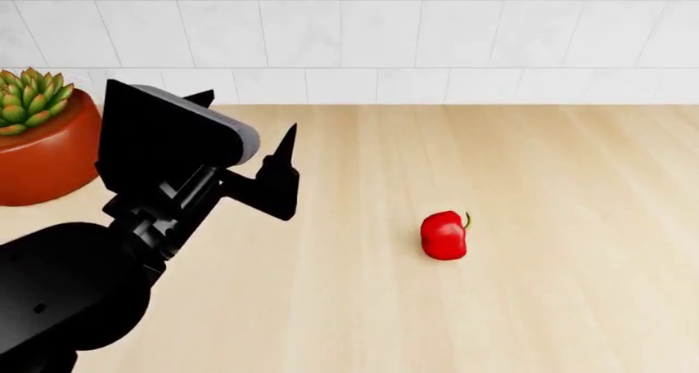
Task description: Pick the corn, bell pepper from the counter and place them in the cabinet. Then close the cabinet.
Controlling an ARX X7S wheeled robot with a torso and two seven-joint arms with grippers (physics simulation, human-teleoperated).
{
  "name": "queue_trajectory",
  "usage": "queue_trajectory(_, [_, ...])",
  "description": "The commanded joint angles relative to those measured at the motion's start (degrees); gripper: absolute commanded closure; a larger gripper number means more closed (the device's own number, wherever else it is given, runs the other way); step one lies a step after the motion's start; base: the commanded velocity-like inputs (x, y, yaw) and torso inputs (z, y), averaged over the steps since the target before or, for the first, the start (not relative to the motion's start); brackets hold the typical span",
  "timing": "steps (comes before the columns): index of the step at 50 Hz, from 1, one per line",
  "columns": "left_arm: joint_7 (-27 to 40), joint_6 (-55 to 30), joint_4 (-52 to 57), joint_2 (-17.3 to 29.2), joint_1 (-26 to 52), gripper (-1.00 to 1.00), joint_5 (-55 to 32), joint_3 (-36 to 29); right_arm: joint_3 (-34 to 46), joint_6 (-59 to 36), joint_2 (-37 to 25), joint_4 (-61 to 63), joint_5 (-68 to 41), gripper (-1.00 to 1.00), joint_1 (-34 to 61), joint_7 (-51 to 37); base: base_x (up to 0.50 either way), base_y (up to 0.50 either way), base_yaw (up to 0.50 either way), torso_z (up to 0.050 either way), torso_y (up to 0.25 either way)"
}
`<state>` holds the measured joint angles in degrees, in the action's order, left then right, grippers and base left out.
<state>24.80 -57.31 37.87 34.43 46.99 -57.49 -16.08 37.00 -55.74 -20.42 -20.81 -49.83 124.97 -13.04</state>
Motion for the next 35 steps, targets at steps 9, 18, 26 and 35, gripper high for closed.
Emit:
queue_trajectory(9, [-0.76, 2.17, -0.86, 0.44, -1.59, -1.0, 1.35, -0.13, -2.14, -7.53, -8.71, 27.25, -8.99, -1.0, -4.88, -3.08, 0.0, 0.0, 0.0, 0.0, 0.0])
queue_trajectory(18, [-0.43, 2.74, -0.91, 0.37, -1.89, -1.0, 1.6, 0.0, -9.25, -12.47, -15.34, 40.68, -21.46, -1.0, -9.23, -8.36, 0.0, 0.0, 0.0, 0.0, 0.0])
queue_trajectory(26, [-0.46, 3.41, -1.28, 0.2, -2.02, -1.0, 2.15, -0.18, -13.97, -13.5, -20.16, 47.5, -29.78, -1.0, -11.58, -10.75, 0.0, 0.0, 0.0, 0.0, 0.0])
queue_trajectory(35, [-0.33, 3.76, -1.33, 0.43, -2.12, -1.0, 2.23, -0.01, -14.05, -17.92, -23.94, 49.31, -40.95, -1.0, -12.15, -15.58, 0.0, 0.0, 0.0, 0.0, 0.0])
